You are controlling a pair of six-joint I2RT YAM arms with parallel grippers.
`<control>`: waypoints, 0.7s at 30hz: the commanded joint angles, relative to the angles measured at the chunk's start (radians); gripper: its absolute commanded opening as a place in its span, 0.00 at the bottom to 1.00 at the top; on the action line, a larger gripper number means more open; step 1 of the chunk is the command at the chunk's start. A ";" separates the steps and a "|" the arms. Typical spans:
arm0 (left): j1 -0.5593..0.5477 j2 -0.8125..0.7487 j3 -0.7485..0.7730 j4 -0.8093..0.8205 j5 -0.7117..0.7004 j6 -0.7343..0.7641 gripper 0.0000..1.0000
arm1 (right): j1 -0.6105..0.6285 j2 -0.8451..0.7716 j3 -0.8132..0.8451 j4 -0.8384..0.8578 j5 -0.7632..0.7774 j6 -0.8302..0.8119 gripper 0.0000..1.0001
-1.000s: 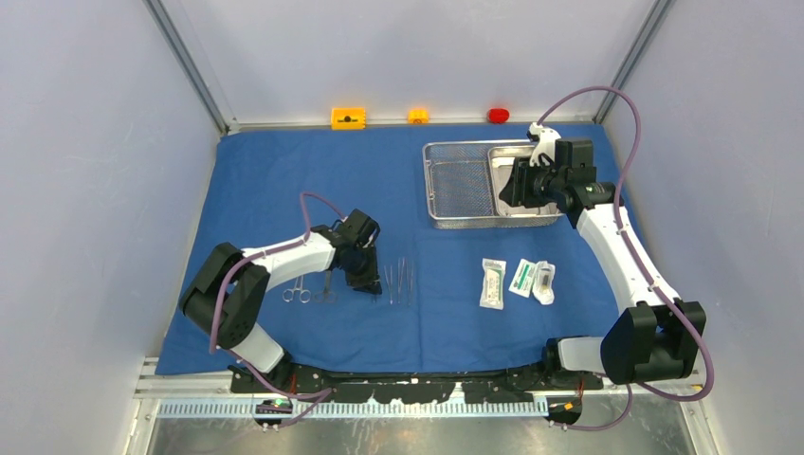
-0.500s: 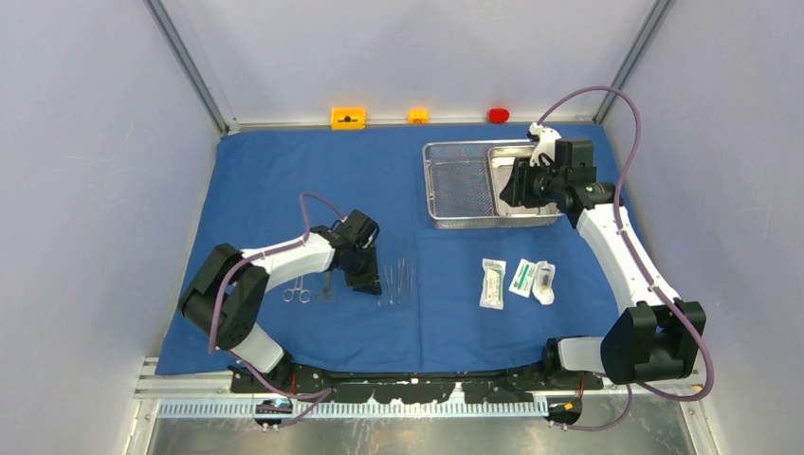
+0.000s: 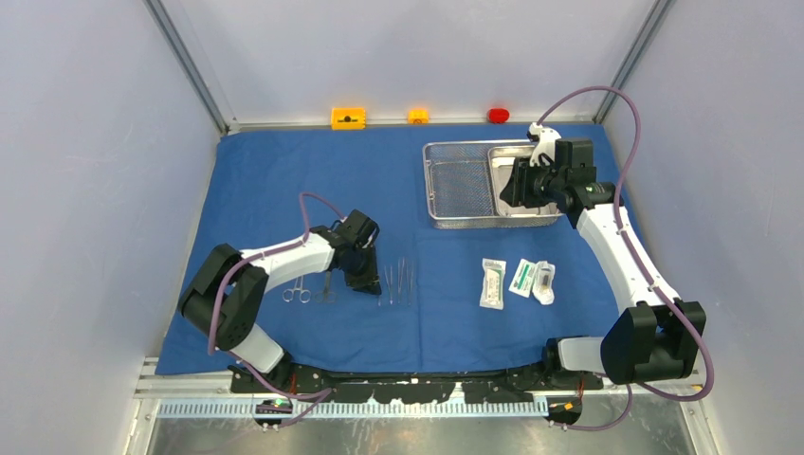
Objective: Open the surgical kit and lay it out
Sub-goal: Place the medical item in the surgical kit.
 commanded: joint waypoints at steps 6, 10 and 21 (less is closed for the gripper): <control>-0.004 -0.041 0.012 -0.017 -0.020 0.034 0.18 | -0.007 -0.040 0.010 0.018 0.014 -0.013 0.44; -0.005 -0.041 0.013 -0.017 -0.017 0.037 0.18 | -0.006 -0.041 0.009 0.018 0.014 -0.015 0.44; -0.005 -0.048 0.015 -0.014 -0.011 0.056 0.18 | -0.006 -0.042 0.007 0.018 0.015 -0.017 0.44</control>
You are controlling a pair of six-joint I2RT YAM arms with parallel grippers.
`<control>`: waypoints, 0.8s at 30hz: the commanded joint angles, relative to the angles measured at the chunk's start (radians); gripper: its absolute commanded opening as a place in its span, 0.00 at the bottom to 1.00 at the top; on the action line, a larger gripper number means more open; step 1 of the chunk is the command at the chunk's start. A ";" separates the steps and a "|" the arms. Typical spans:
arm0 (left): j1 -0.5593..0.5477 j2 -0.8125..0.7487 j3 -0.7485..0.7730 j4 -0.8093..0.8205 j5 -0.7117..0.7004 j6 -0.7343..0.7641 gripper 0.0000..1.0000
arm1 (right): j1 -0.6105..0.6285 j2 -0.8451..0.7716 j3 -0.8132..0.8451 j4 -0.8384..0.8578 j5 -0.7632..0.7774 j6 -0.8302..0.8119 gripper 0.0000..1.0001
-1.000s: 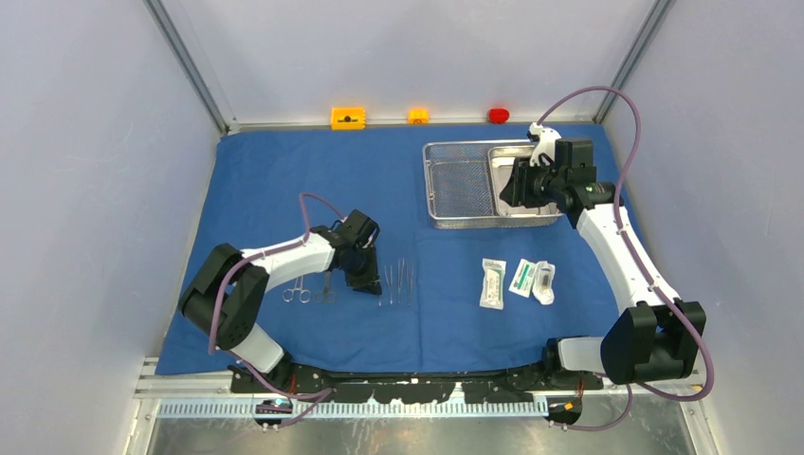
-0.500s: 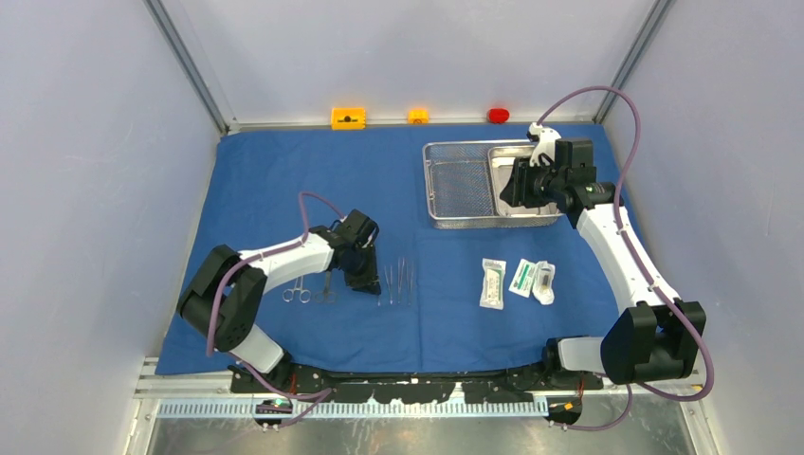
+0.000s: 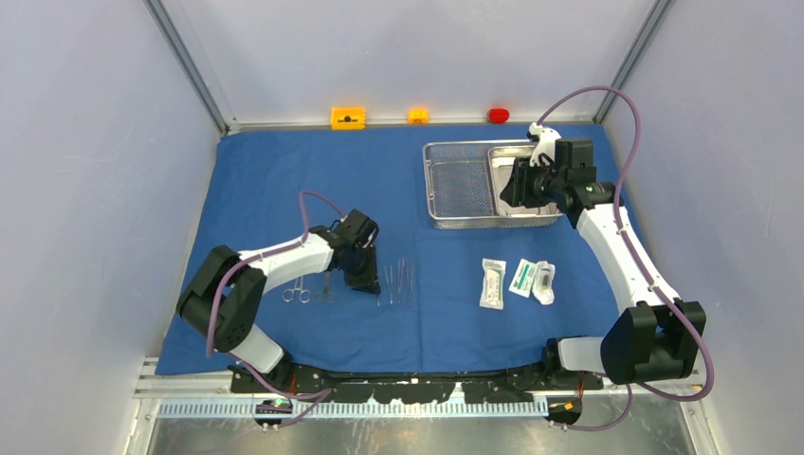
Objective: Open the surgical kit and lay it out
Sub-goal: Place the medical item in the surgical kit.
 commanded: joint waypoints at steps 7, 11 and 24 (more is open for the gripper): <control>-0.005 -0.038 0.020 -0.001 -0.002 0.029 0.18 | -0.007 -0.044 0.008 0.018 0.010 -0.013 0.44; -0.004 -0.039 0.023 -0.001 0.000 0.031 0.19 | -0.006 -0.042 0.007 0.019 0.010 -0.013 0.44; -0.005 -0.040 0.034 0.008 0.007 0.050 0.21 | -0.006 -0.042 0.007 0.012 0.010 -0.019 0.44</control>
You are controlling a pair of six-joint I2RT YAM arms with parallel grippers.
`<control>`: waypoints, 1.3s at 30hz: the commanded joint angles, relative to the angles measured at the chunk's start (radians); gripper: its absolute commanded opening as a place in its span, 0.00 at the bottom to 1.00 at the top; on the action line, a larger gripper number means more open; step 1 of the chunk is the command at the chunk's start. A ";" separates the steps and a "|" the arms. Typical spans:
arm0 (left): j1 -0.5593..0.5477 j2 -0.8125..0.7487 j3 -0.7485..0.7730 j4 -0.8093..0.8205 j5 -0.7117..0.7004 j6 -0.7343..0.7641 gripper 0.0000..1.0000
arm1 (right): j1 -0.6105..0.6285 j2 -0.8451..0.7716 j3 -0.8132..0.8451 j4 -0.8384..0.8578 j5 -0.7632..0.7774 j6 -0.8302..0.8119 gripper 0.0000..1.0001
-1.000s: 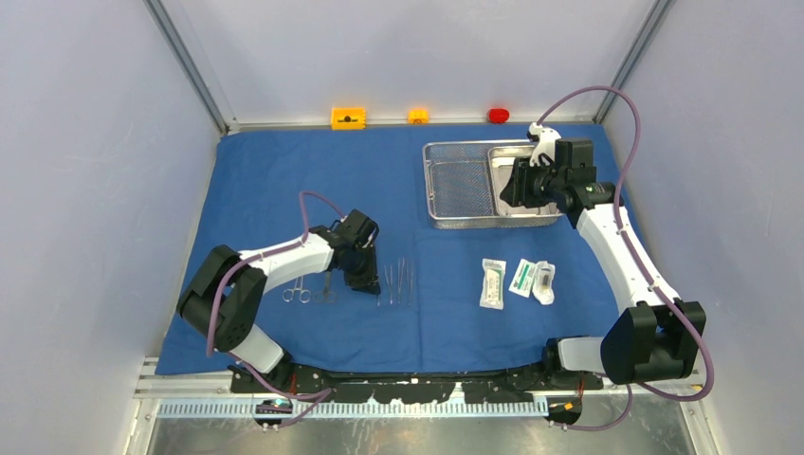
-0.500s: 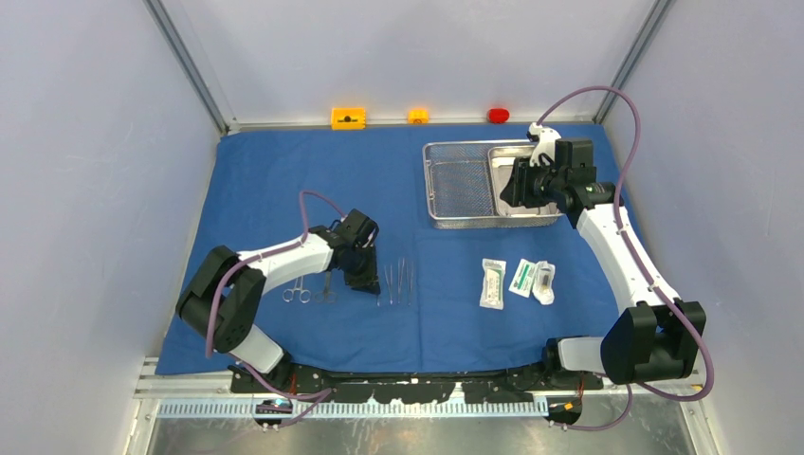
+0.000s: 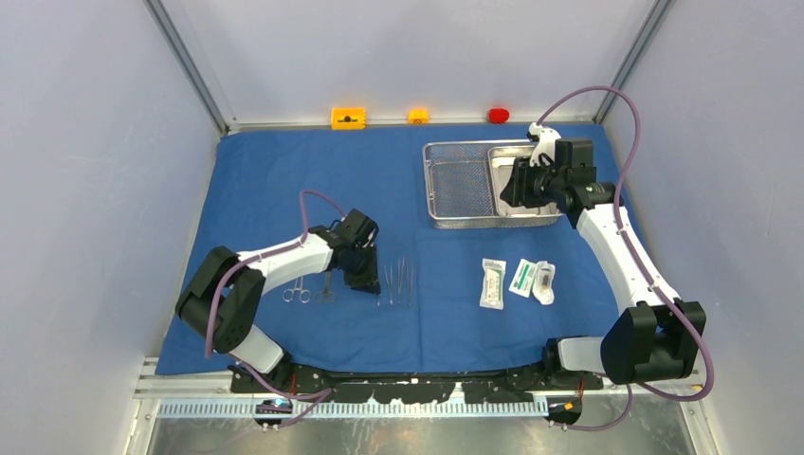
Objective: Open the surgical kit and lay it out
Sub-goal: Place the medical item in the surgical kit.
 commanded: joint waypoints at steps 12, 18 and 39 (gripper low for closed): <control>-0.005 -0.033 0.040 0.009 0.011 0.036 0.19 | -0.006 -0.043 0.014 0.002 0.007 -0.017 0.44; -0.005 -0.032 0.047 0.007 0.010 0.048 0.18 | -0.007 -0.042 0.013 0.000 0.006 -0.017 0.44; 0.028 -0.143 0.193 -0.082 -0.084 0.190 0.43 | -0.006 -0.026 0.055 -0.019 0.152 -0.012 0.49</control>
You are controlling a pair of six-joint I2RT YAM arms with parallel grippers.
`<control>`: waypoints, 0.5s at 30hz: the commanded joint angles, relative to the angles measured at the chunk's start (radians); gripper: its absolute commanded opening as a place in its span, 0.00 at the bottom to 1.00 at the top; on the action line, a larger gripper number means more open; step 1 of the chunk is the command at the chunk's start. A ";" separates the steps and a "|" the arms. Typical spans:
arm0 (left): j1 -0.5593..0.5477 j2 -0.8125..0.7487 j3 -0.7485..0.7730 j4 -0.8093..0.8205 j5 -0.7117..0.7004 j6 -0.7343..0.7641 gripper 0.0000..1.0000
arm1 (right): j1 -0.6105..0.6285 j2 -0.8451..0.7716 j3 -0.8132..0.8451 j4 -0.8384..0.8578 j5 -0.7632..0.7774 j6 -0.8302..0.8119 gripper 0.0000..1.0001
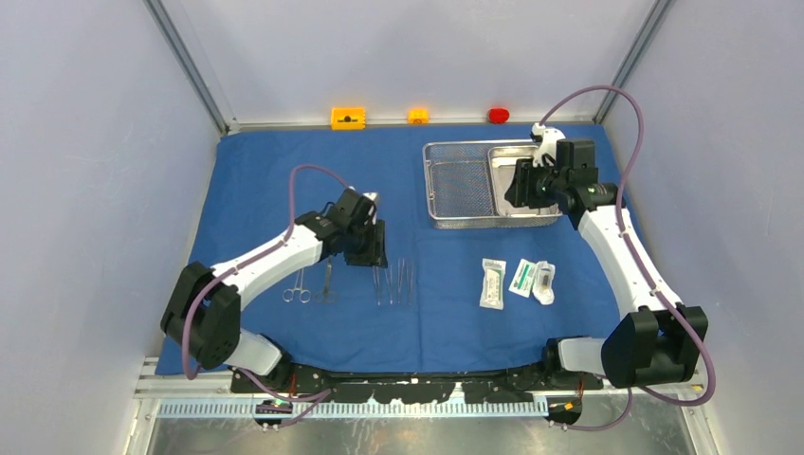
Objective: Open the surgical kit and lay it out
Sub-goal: Place the medical item in the surgical kit, then adjust the medical item in the container.
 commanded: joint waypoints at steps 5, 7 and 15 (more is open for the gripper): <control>0.054 -0.051 0.155 -0.039 -0.058 0.159 0.67 | -0.009 0.059 0.117 -0.025 0.187 -0.020 0.55; 0.064 -0.034 0.207 -0.035 -0.051 0.213 0.79 | -0.016 0.100 0.145 -0.030 0.201 -0.022 0.56; 0.117 0.096 0.425 -0.090 0.069 0.494 1.00 | -0.052 0.350 0.386 -0.192 0.179 -0.191 0.54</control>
